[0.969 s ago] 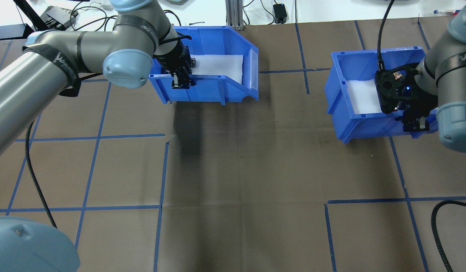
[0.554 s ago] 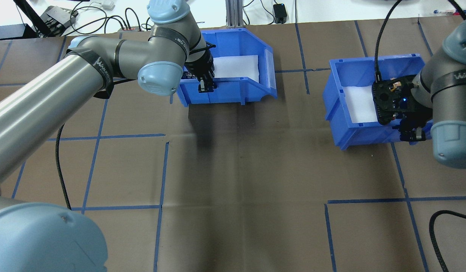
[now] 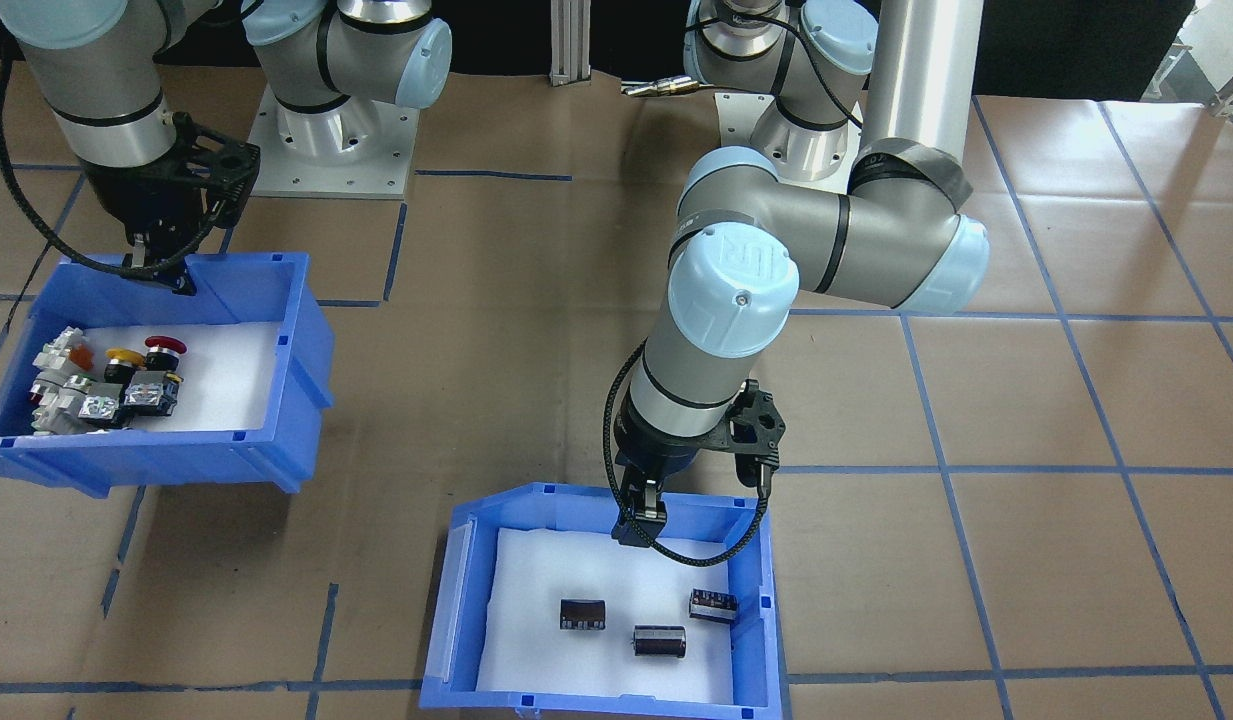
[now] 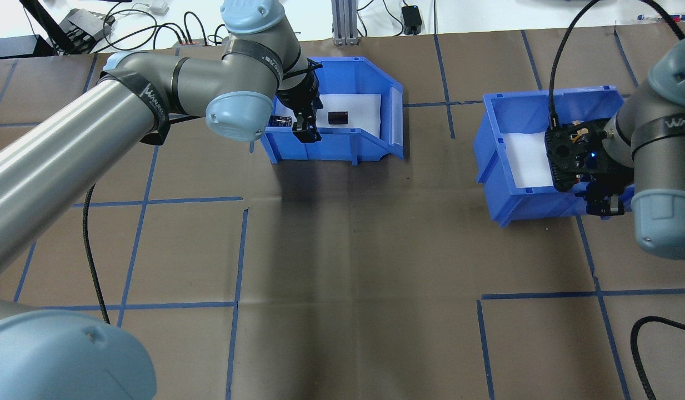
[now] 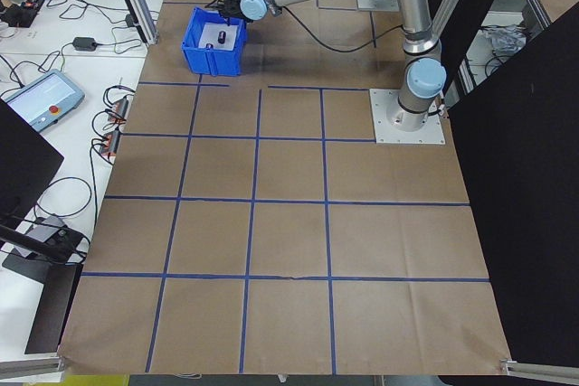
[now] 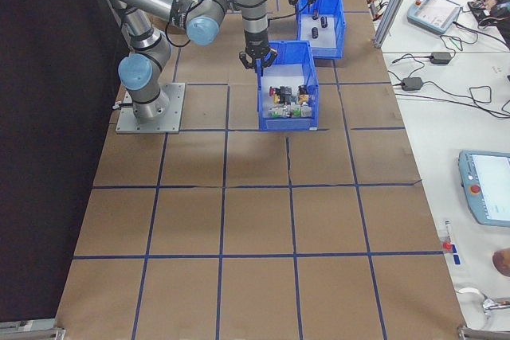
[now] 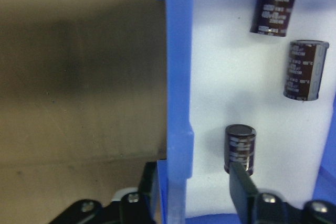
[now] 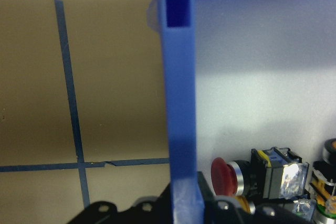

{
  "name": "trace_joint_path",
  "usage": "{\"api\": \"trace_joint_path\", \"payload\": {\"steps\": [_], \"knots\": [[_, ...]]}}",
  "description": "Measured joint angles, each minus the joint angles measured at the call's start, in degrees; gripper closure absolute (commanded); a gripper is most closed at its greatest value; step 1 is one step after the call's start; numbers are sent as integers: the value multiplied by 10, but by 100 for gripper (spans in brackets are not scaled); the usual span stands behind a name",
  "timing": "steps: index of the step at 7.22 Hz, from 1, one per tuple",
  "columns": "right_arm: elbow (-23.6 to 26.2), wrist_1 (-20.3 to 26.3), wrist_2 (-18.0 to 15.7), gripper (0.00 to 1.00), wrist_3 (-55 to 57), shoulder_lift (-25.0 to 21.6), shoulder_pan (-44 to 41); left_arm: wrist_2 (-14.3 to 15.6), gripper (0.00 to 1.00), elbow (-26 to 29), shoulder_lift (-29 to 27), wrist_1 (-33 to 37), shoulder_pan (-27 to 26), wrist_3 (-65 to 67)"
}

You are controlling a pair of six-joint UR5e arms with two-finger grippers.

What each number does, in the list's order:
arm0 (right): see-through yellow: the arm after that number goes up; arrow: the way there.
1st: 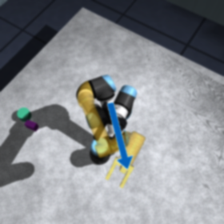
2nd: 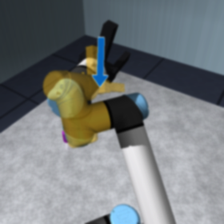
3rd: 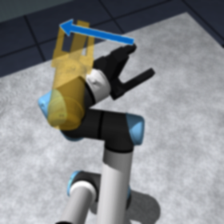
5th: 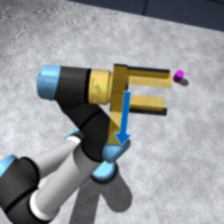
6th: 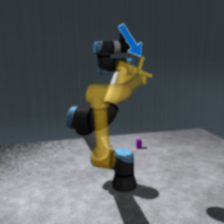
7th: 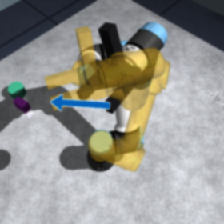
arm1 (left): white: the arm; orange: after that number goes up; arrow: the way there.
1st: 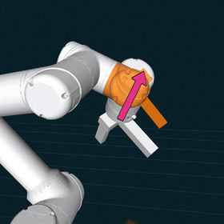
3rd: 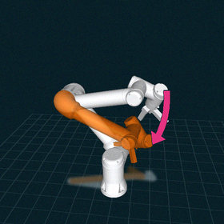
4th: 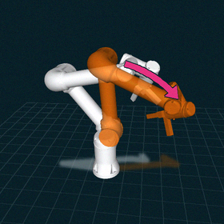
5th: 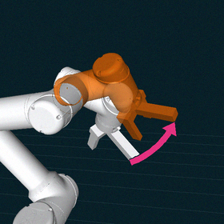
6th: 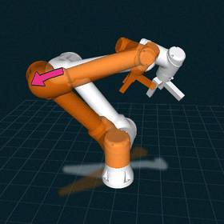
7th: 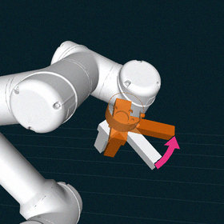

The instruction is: Place battery box in front

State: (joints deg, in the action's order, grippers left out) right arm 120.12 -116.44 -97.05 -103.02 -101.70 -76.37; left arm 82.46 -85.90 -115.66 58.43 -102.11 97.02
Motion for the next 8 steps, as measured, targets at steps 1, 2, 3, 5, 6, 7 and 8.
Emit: {"api": "trace_joint_path", "payload": {"steps": [1,2,3,5,6,7,8], "knots": [[22,0,7,100,13,-22,-3,2,6,0,26,21,7,-46],[46,0,21,100,28,-44,-9,6,2,-1,56,64,24,-119],[66,-1,29,100,48,-58,-28,11,1,-4,88,118,49,-222],[80,-2,29,100,121,-65,-108,15,1,-17,150,211,108,-443],[81,-2,27,100,157,-63,-151,18,1,-24,174,252,138,-570],[82,-2,26,100,193,-58,-189,35,1,-28,193,280,162,-690],[81,-5,17,100,230,-47,-229,64,1,-31,209,297,177,-784]]}}
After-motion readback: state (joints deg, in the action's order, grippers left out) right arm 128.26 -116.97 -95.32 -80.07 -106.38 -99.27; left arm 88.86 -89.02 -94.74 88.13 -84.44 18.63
